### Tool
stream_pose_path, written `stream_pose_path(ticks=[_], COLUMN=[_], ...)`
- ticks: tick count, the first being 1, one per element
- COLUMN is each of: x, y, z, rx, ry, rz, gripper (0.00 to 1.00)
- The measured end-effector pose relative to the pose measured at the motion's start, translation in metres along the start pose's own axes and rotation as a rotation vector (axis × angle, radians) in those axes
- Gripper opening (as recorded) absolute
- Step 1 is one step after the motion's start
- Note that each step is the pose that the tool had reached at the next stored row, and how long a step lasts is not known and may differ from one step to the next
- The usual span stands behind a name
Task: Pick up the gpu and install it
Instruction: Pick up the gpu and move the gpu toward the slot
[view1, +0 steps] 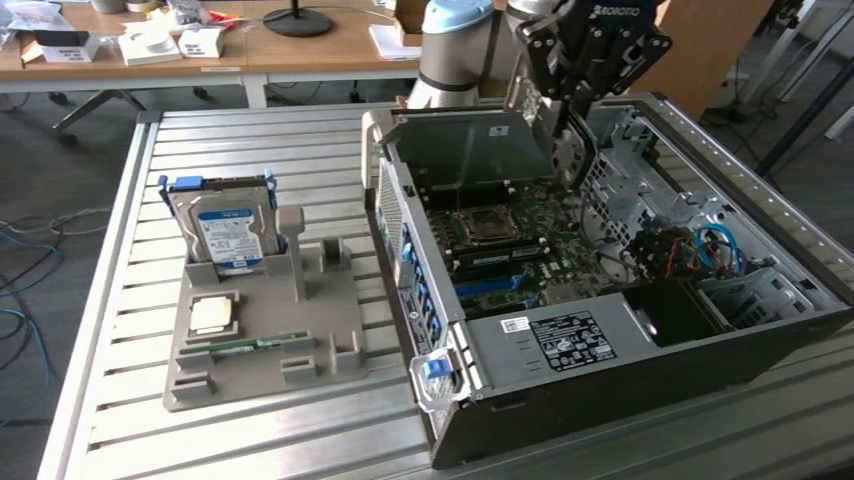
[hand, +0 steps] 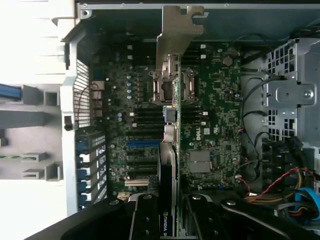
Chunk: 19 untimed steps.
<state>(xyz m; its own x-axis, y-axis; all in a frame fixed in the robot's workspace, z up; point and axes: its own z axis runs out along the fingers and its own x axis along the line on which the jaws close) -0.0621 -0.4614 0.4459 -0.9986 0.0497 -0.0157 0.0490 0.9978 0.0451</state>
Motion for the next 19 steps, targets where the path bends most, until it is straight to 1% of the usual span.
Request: stream_pose_path(ticks=[6,11,19], x=[-0.02,-0.025,-0.042], y=[0.0009,0.0012,0.002], z=[0.0003,0.0004,0.0007], rx=[-0.0005,-0.0006,-0.0014], ry=[0.0,0.0001,0.0001], rz=[0.0,0.0,-0.001], gripper=[0.26,0.26,0.26])
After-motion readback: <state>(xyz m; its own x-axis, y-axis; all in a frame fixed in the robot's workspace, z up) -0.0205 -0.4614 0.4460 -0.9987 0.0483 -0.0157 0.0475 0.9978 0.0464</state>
